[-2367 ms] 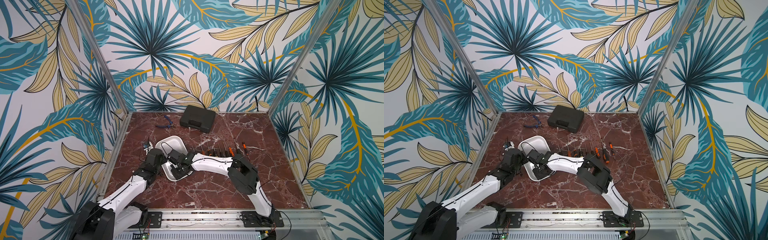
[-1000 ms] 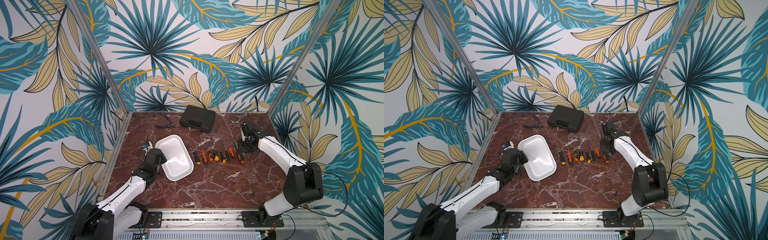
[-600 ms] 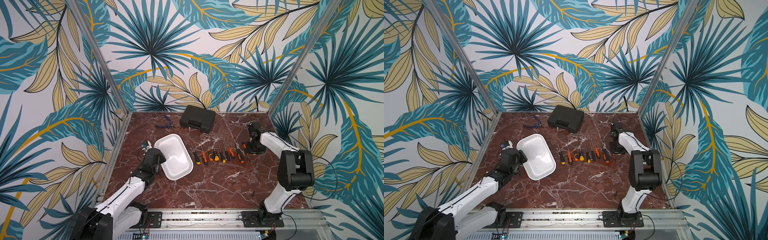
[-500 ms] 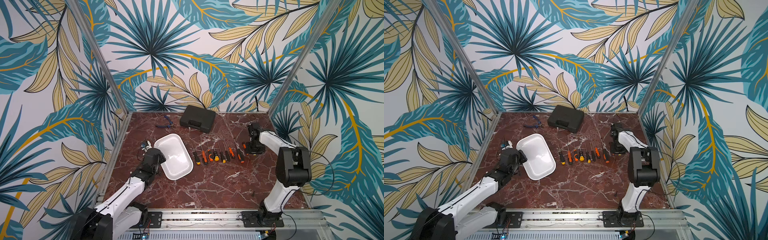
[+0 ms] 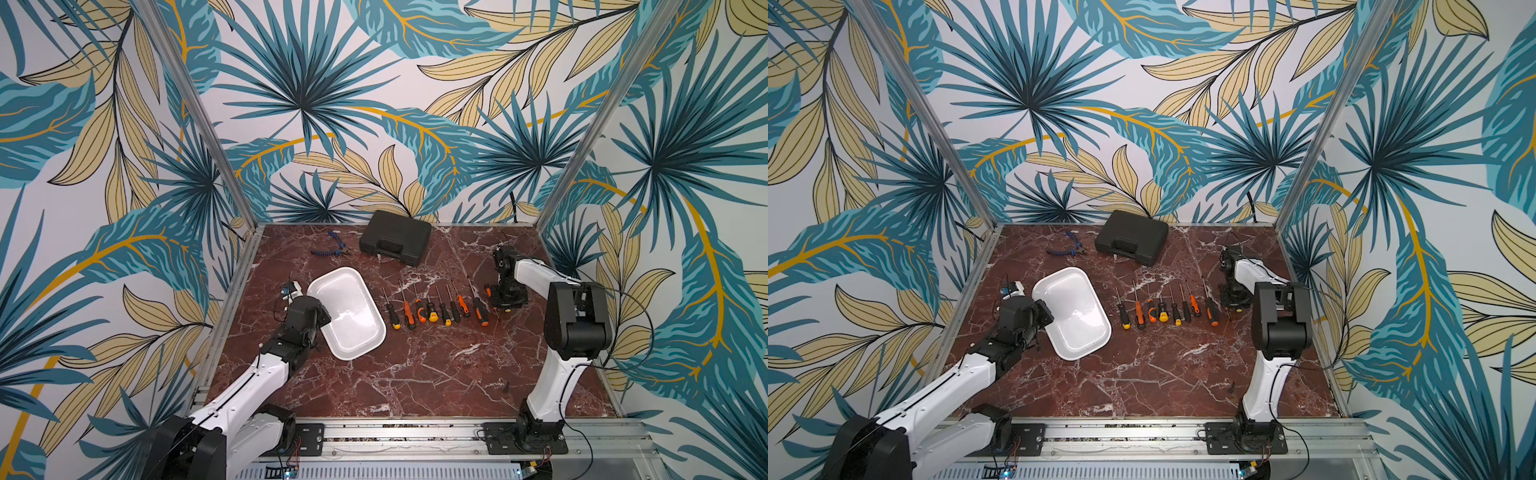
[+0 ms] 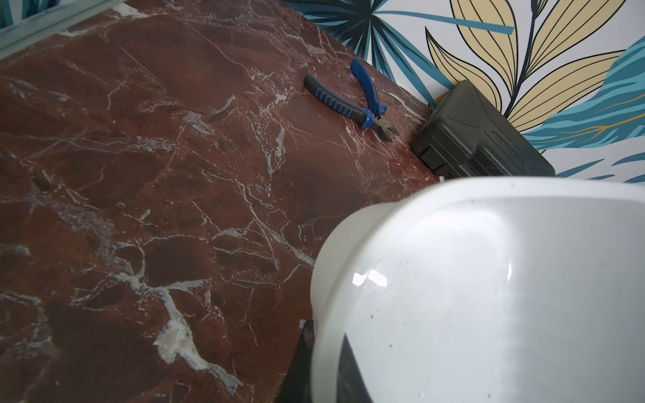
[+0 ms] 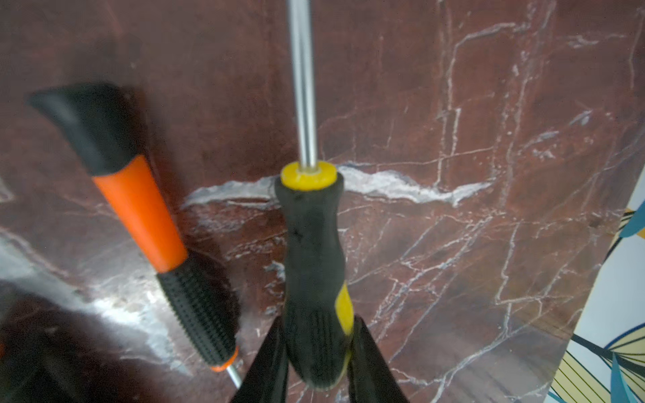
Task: Take out the screwdriver from the storage box
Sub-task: Place the socket head at the center of the board.
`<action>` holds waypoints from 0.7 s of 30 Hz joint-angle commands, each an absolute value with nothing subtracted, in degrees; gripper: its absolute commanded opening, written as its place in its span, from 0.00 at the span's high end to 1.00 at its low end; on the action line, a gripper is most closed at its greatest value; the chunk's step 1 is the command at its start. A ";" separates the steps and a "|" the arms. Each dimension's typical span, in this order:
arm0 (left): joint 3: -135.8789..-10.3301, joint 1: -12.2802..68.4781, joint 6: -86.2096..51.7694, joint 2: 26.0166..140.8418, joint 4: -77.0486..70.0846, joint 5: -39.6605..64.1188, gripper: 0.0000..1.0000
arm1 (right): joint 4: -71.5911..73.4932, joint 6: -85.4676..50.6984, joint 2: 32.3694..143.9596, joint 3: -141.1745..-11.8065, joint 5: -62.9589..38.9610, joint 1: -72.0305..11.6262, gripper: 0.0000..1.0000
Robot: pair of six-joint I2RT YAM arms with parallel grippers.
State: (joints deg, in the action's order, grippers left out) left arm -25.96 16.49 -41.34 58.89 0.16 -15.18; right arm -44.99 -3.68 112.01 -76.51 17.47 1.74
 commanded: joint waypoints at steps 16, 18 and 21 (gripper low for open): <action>-31.28 14.15 -39.80 69.20 2.91 -7.57 1.00 | -47.02 -2.10 114.11 -77.58 15.30 2.55 0.72; -31.58 14.15 -39.61 69.93 2.47 -7.65 1.00 | -47.02 -2.23 114.06 -77.61 15.05 2.72 0.70; -32.75 14.06 -38.68 71.17 3.25 -7.60 1.00 | -46.68 -2.37 113.75 -77.52 14.74 2.81 0.68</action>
State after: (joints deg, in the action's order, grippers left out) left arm -29.58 14.55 -40.29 70.22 2.96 -7.90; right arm -45.47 -2.52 112.62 -77.14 15.97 2.44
